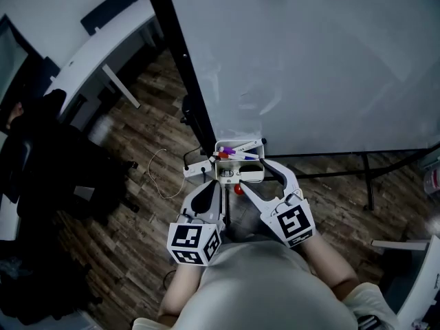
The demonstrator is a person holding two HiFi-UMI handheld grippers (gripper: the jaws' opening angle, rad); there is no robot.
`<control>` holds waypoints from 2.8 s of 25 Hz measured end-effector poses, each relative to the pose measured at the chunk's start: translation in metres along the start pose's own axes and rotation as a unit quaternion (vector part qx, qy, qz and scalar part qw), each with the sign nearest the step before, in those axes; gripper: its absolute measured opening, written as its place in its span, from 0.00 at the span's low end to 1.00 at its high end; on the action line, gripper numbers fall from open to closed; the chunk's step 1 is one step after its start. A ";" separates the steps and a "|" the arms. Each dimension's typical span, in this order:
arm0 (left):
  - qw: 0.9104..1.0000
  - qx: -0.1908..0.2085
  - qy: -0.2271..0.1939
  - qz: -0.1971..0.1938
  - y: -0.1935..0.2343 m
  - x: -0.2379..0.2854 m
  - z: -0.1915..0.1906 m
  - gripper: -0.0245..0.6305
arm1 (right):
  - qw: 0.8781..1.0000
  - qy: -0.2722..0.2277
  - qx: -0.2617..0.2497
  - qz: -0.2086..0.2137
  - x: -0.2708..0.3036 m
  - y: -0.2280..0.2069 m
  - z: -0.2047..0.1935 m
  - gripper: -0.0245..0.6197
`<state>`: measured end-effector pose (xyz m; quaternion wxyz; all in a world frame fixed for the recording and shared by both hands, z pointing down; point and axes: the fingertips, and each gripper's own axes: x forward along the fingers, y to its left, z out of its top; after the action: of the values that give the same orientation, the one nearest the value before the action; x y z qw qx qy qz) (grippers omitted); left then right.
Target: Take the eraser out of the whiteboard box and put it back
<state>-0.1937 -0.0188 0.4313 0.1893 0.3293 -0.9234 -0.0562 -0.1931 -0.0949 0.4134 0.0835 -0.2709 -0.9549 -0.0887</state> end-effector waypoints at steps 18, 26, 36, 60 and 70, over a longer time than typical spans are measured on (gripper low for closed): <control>1.000 -0.006 0.001 0.001 -0.006 0.000 -0.002 0.05 | 1.000 -0.002 0.012 0.003 0.006 0.003 0.000 0.39; 1.000 -0.004 0.000 -0.004 -0.007 -0.003 -0.002 0.05 | 1.000 0.000 0.005 -0.007 0.004 0.006 0.002 0.39; 1.000 0.002 -0.006 -0.011 -0.007 -0.009 0.001 0.05 | 1.000 -0.014 -0.010 -0.017 -0.001 0.007 0.018 0.38; 0.999 0.012 -0.011 -0.035 -0.017 -0.025 0.002 0.05 | 0.995 -0.067 -0.058 -0.047 -0.026 0.013 0.072 0.38; 0.999 0.017 -0.013 -0.045 -0.023 -0.032 0.002 0.05 | 0.991 -0.097 -0.063 -0.063 -0.041 0.018 0.091 0.38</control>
<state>-0.1584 -0.0170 0.4140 0.1690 0.3730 -0.9108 -0.0533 -0.1591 -0.0812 0.3190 -0.0319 -0.2224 -0.9662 -0.1268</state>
